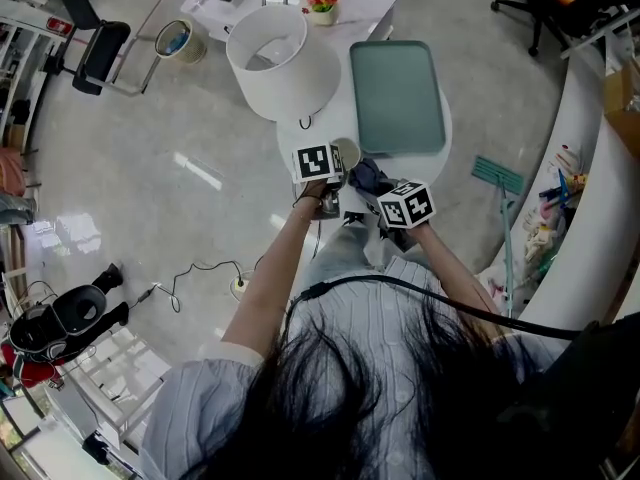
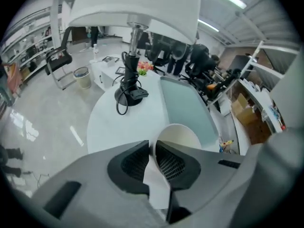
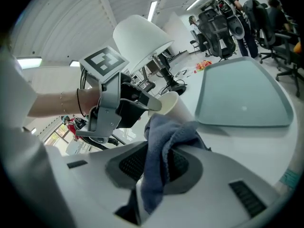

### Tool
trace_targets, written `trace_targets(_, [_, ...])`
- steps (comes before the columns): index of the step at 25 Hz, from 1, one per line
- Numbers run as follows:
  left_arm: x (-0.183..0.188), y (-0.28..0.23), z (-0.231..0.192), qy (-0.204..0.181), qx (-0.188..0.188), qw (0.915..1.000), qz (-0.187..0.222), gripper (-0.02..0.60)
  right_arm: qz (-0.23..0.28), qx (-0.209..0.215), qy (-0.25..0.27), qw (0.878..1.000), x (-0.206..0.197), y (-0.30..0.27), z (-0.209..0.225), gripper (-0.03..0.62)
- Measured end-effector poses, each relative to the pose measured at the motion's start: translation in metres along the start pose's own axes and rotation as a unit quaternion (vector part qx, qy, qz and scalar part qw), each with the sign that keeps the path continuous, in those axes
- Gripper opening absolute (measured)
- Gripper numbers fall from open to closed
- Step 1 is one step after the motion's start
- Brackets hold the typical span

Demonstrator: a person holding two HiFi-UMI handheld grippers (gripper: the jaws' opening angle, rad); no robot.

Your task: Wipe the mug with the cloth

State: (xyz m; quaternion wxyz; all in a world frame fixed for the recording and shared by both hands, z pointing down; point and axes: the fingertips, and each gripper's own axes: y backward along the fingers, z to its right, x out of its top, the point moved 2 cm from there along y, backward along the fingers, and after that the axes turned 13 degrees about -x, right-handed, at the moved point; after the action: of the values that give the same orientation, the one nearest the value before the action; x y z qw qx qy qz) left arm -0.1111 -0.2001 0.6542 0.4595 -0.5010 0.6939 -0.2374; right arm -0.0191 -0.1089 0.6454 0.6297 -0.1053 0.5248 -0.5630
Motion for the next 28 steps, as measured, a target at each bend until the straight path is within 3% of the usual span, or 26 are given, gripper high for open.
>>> trace_targets(4, [-0.006, 0.006, -0.007, 0.091, 0.035, 0.9943, 0.044, 0.046, 0.003, 0.0, 0.001, 1.0, 0.001, 0.003, -0.002, 0.086])
trace_targets(9, [-0.013, 0.008, -0.007, 0.163, 0.054, 0.9824, 0.075, 0.046, 0.012, -0.003, -0.014, 1.0, 0.002, 0.008, 0.002, 0.086])
trace_targets(16, [-0.021, 0.01, -0.012, 0.287, 0.06, 0.9491, 0.116, 0.046, 0.02, 0.007, -0.037, 0.999, 0.001, 0.012, 0.001, 0.086])
trace_targets(18, [-0.022, 0.01, -0.012, 0.289, 0.056, 0.9487, 0.116, 0.046, 0.019, 0.008, -0.036, 0.999, 0.001, 0.012, 0.0, 0.086])
trace_targets(23, [-0.02, 0.007, -0.001, 0.237, 0.025, 0.965, 0.109, 0.051, 0.023, 0.011, -0.04, 0.999, -0.002, 0.017, 0.004, 0.086])
trace_targets(28, [-0.018, 0.011, 0.002, 0.23, 0.011, 0.9666, 0.113, 0.051, 0.035, 0.012, -0.058, 0.998, 0.006, 0.024, 0.009, 0.086])
